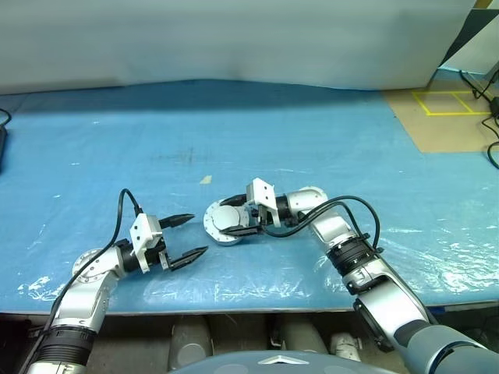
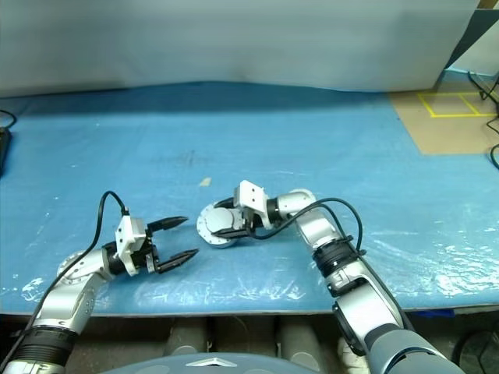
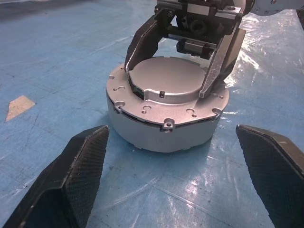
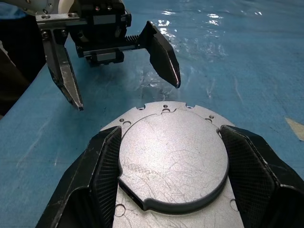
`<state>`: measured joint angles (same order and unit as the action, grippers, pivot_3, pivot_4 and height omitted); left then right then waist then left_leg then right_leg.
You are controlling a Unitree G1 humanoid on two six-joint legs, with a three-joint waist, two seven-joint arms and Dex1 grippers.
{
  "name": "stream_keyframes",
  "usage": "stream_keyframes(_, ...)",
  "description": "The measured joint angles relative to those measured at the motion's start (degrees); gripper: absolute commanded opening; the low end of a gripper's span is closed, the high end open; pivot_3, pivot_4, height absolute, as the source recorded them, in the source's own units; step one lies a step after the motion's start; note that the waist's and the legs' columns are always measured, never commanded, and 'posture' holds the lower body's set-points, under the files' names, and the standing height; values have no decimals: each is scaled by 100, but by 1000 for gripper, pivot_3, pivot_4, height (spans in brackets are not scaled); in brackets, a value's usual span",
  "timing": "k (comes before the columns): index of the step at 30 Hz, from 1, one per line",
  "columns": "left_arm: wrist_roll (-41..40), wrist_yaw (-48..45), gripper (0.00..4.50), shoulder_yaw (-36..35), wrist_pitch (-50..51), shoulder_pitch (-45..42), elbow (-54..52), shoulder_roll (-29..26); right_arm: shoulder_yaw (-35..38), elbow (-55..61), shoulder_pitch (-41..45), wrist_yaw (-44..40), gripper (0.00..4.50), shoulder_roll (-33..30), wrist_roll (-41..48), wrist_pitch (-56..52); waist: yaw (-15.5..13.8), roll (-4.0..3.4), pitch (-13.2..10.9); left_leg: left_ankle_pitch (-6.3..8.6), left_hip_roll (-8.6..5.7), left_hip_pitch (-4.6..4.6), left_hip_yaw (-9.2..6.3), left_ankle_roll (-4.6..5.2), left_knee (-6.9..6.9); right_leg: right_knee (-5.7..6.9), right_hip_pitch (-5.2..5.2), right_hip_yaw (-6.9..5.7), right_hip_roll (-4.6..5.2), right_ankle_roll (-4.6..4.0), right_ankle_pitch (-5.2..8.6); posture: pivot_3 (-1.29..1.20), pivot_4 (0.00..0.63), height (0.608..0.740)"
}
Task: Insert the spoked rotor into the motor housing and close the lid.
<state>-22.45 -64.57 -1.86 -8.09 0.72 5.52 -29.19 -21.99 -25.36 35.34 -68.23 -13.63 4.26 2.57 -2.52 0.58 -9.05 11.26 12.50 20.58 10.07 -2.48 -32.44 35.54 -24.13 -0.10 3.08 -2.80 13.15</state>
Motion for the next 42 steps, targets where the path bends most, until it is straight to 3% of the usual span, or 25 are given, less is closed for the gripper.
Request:
stream_keyframes(14, -228, 191, 4500, -16, 822, -56, -132, 14, -146, 152, 6, 138, 2943, -99, -26, -388, -1, -2, 2, 1, -8, -84, 1, 0, 27, -27, 82, 7, 2, 5, 4, 0, 150, 740)
stream_keyframes(37, -218, 394, 4500, -36, 889, -28, -33, 166, -237, 370, 92, 208, 2943, -92, -62, -860, 11, -1, 3, 1, -9, -84, 2, -1, 70, -71, 83, 3, 1, 4, 3, 0, 150, 740)
stream_keyframes(42, -675, 504, 2867, -169, 1474, -87, -488, 179, -254, 371, 103, 208, 2943, -92, -72, -861, 16, -2, 3, 1, -9, -85, 2, -2, 72, -71, 83, 4, 0, 4, 3, 0, 150, 740)
